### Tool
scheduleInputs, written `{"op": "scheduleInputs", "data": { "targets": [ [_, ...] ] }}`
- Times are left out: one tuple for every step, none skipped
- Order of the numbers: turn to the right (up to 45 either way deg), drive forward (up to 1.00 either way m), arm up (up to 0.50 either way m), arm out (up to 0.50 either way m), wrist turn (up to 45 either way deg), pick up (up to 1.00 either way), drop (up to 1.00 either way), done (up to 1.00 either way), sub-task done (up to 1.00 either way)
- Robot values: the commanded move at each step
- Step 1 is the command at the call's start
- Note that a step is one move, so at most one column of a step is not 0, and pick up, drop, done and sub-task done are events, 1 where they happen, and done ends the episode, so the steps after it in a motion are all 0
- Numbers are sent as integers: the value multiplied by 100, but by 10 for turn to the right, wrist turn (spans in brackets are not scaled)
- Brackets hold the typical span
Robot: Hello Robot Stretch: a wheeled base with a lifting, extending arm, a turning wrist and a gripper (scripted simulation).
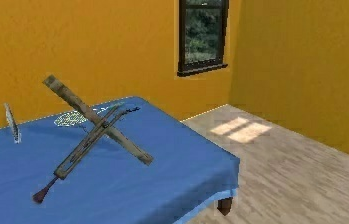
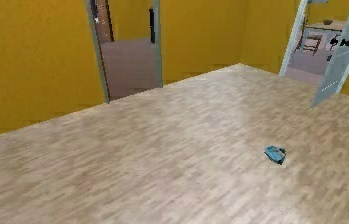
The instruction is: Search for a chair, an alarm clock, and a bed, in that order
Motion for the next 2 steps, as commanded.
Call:
{"op": "scheduleInputs", "data": {
  "targets": [
    [-450, 0, 0, 0, 0, 0, 0, 0, 0],
    [0, 0, 0, 0, 0, 0, 0, 100, 0]
  ]
}}
